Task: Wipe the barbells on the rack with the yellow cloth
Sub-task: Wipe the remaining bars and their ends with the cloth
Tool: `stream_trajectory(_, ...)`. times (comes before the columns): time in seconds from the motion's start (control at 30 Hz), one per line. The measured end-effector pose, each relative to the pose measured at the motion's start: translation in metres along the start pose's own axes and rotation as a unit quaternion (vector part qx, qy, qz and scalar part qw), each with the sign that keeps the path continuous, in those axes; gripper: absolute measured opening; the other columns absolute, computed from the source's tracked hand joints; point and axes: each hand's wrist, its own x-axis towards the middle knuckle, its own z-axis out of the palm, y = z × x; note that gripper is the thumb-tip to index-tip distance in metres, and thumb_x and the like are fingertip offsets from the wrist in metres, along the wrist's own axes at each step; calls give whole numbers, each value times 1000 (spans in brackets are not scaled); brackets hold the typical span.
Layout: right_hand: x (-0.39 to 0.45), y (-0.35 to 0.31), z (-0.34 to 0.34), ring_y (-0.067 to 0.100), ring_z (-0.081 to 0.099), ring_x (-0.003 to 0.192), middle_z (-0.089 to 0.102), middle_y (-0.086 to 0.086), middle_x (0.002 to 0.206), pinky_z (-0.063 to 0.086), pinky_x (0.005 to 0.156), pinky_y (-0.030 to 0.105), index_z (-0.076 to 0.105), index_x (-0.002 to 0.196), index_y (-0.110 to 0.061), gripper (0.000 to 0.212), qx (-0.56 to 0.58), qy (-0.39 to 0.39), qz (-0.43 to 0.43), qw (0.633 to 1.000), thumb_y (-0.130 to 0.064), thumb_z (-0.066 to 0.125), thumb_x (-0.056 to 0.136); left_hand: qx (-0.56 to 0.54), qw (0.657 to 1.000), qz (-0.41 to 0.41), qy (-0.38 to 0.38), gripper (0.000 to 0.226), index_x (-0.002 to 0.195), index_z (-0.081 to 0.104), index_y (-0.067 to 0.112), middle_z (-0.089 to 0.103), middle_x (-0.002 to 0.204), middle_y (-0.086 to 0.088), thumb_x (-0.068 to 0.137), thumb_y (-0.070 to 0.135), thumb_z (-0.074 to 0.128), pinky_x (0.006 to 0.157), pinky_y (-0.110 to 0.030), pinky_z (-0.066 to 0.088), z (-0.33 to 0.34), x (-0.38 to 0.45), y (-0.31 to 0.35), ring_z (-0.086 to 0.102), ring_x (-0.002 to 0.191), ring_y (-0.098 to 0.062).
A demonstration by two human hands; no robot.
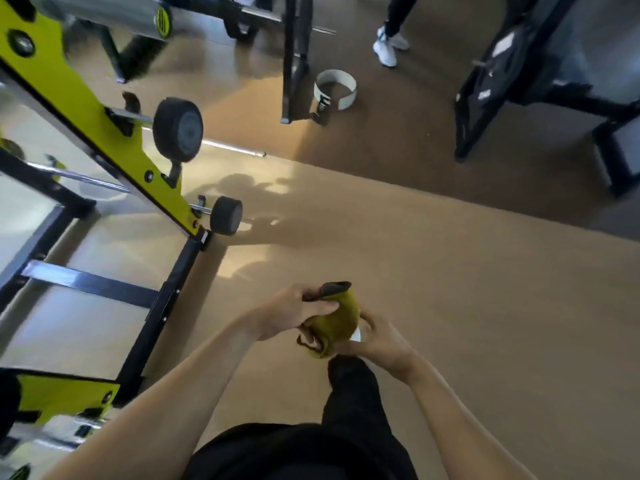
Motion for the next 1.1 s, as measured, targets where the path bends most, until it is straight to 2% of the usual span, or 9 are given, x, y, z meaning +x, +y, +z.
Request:
stream_trajectory(0.13,82,-38,-98,11,67,95,73,-2,97,54,84,30,70,101,-13,50,-5,-52,5,999,-38,92,64,82,983,22,165,19,107,63,18,65,89,0,96,34,60,53,-14,47,-33,87,49,59,71,-10)
stream_trajectory(0.27,163,-88,-184,14,60,70,61,1,75,47,59,26,61,89,-8,42,19,-145,22,989,-25,92,66,33,948,16,316,26,105,63,22,67,94,4,90,43,65,66,-17,52,-71,149,91,63,87,-15)
stream_trajectory(0.47,289,-153,-263,30,69,86,71,16,104,53,61,33,58,120,-4,83,68,-174,68,980,-24,99,50,-204,862,15,465,48,90,66,13,67,88,-10,68,55,75,87,-45,53,-131,217,132,65,90,-25)
stream_trajectory(0.53,332,-174,-278,24,67,83,70,13,105,49,55,27,57,124,-5,79,86,-181,77,977,-18,96,56,-282,824,25,490,36,93,62,8,61,88,-13,80,38,77,83,-46,54,-160,242,145,62,89,-26)
stream_trajectory(0.6,380,-194,-288,25,67,91,66,15,110,54,66,27,54,126,-4,65,161,-185,79,966,-2,85,69,-303,808,20,505,25,102,61,7,63,96,-13,88,25,72,75,-42,58,-189,270,154,63,90,-26)
stream_trajectory(0.73,481,-253,-301,28,64,96,60,18,108,55,81,34,50,127,-5,54,281,-142,63,947,9,68,78,-302,788,6,537,15,104,67,19,64,97,-12,91,27,68,49,-31,49,-258,334,176,62,75,-23)
stream_trajectory(0.87,569,-326,-308,26,65,100,64,15,116,56,78,36,48,135,-9,64,200,-123,31,971,-7,75,76,-336,750,-17,570,20,109,63,13,60,76,-12,93,25,65,41,-29,42,-329,374,212,55,53,-22)
stream_trajectory(0.97,629,-379,-307,30,66,108,65,15,121,58,79,36,46,137,-15,52,155,-152,11,976,-7,66,90,-320,721,-25,613,17,104,59,17,48,52,-3,95,31,61,38,-26,35,-379,384,238,44,38,-17)
stream_trajectory(1.1,707,-451,-267,28,70,97,66,20,115,60,68,29,52,132,-17,31,35,-207,-22,978,-11,51,102,-331,652,-22,681,24,99,59,15,53,57,-6,95,39,60,35,-28,36,-448,378,256,47,38,-22)
